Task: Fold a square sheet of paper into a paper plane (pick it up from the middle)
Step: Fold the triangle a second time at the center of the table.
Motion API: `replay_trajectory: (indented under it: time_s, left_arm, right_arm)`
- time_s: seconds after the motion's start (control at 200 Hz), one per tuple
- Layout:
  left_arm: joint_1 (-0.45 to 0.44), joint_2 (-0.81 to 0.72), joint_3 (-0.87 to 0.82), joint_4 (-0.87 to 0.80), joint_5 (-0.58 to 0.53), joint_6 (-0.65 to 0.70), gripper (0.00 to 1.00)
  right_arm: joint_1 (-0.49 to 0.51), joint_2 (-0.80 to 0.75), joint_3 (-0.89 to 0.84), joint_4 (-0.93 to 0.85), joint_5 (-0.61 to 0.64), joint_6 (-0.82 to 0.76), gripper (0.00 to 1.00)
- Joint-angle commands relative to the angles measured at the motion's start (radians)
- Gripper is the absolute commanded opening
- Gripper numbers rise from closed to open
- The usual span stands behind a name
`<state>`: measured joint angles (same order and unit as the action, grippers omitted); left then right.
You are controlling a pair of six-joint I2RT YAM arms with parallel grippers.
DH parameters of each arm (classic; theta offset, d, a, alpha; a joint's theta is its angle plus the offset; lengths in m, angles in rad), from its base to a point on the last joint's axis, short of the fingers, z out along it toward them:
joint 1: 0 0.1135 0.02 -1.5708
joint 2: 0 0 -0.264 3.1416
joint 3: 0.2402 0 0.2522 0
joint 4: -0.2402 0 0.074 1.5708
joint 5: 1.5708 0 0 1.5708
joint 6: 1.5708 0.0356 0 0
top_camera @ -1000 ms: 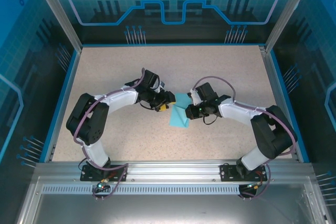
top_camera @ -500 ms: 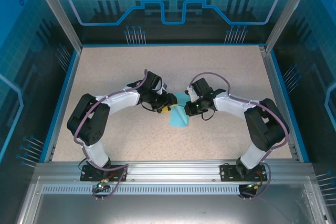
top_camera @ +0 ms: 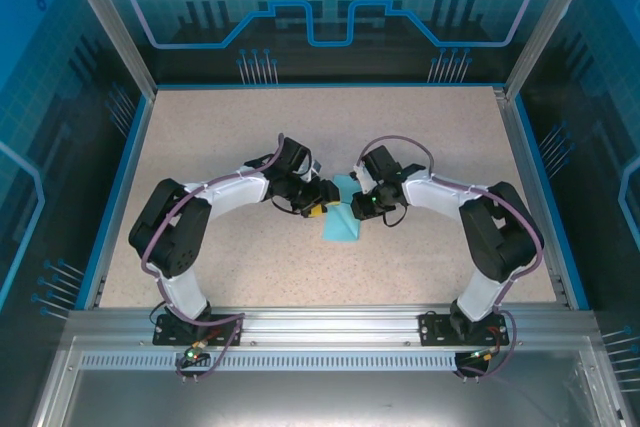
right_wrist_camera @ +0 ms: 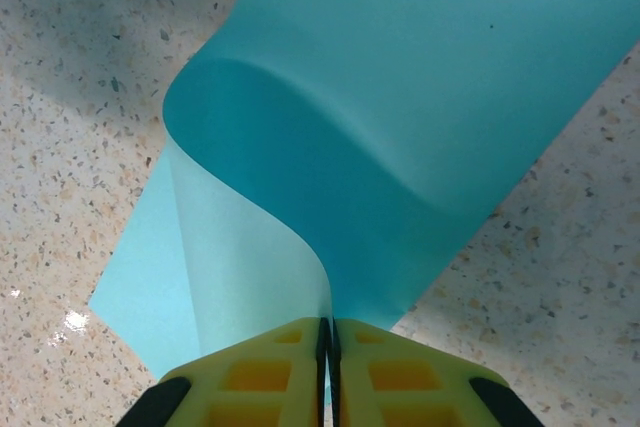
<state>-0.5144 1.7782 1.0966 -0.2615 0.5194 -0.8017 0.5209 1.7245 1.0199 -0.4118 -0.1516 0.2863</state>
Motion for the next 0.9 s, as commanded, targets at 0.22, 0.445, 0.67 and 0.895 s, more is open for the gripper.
replay_trajectory:
  time_s: [0.22, 0.445, 0.67, 0.895]
  left_arm:
    - [-0.008, 0.032, 0.008, -0.017, 0.002, 0.01, 0.45]
    - [-0.007, 0.041, 0.004, 0.004, 0.006, -0.013, 0.4]
    - [-0.009, 0.044, 0.001, 0.018, 0.012, -0.024, 0.36]
    - [-0.007, 0.051, -0.013, 0.066, 0.022, -0.063, 0.3]
  right_arm:
    - [0.001, 0.038, 0.029, -0.041, 0.018, -0.005, 0.12]
    - [0.003, 0.045, 0.026, -0.033, 0.014, 0.0, 0.13]
    - [0.005, 0.059, 0.033, -0.043, 0.029, 0.005, 0.13]
    - [0.004, 0.055, 0.02, -0.026, 0.023, 0.017, 0.13]
